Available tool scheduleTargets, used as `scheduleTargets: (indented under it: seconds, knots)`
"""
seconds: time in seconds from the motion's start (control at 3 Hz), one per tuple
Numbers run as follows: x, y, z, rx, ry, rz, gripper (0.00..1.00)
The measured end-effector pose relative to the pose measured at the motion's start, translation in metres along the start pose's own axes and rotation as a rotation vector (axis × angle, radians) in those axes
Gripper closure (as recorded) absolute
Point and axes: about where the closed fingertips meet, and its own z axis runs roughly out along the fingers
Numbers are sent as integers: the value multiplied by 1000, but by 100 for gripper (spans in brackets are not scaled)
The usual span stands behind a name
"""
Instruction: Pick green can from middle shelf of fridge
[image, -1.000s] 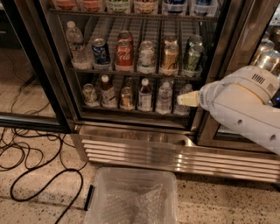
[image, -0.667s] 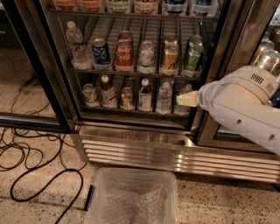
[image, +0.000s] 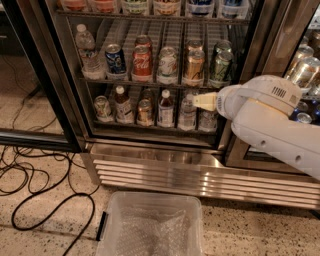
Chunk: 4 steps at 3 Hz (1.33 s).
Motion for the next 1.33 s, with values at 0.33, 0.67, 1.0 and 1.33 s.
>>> scheduleTargets:
  seconds: [0.33, 0.67, 1.0, 1.33]
  knots:
    - [-11, 13, 7, -20, -39, 18, 15]
    - [-13, 20, 16, -28, -52, 22, 19]
    - [-14, 21, 24, -20, -59, 11, 22]
    - [-17, 18, 35, 1, -70, -6, 25]
